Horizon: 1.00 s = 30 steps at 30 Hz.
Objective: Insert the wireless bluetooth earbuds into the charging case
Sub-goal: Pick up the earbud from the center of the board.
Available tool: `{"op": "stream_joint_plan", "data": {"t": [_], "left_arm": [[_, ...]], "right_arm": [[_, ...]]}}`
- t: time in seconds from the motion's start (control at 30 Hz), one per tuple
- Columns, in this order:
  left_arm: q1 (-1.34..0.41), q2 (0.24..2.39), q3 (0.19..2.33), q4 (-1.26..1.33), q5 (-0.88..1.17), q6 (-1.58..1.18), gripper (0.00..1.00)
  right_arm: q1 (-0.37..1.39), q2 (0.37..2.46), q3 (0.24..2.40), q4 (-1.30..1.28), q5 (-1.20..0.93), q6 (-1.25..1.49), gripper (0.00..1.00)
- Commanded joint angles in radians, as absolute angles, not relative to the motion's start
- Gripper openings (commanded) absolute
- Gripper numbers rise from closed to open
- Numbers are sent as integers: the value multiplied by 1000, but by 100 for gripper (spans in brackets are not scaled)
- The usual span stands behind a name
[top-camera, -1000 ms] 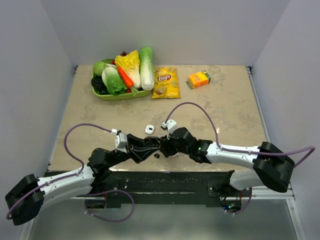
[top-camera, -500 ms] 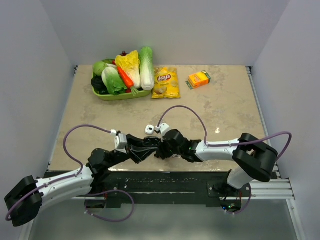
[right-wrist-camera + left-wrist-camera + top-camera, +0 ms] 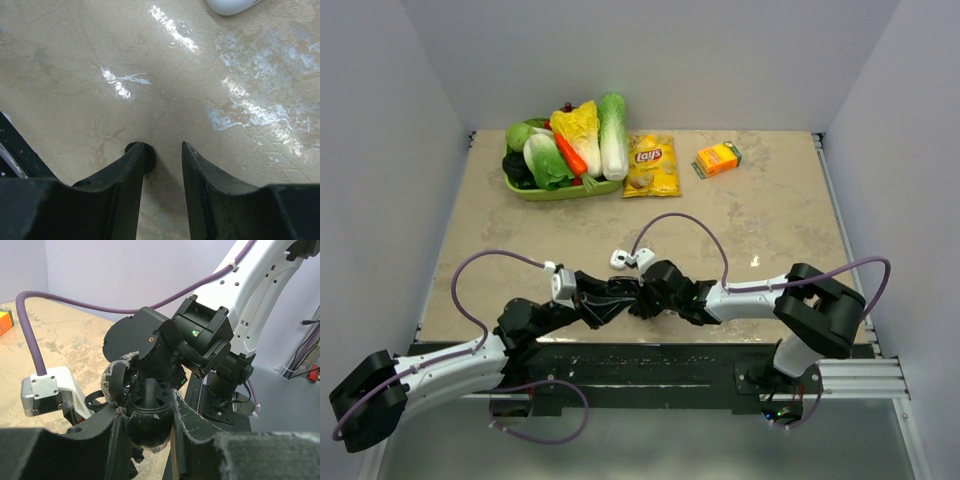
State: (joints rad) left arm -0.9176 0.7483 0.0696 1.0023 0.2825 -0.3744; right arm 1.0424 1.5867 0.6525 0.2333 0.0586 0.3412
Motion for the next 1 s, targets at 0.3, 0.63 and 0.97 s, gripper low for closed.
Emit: {"op": "stream_joint_plan", "data": {"t": [0.3, 0.63, 0.97], "left_arm": [[-920, 753, 66, 1066, 282, -364, 0], [-920, 753, 67, 1069, 288, -367, 0], [-920, 761, 74, 1075, 288, -365, 0]], "right_arm": [[1092, 1592, 646, 256, 54, 396, 37], [1092, 1575, 641, 249, 60, 416, 15], [1028, 1430, 609, 239, 141, 492, 0]]}}
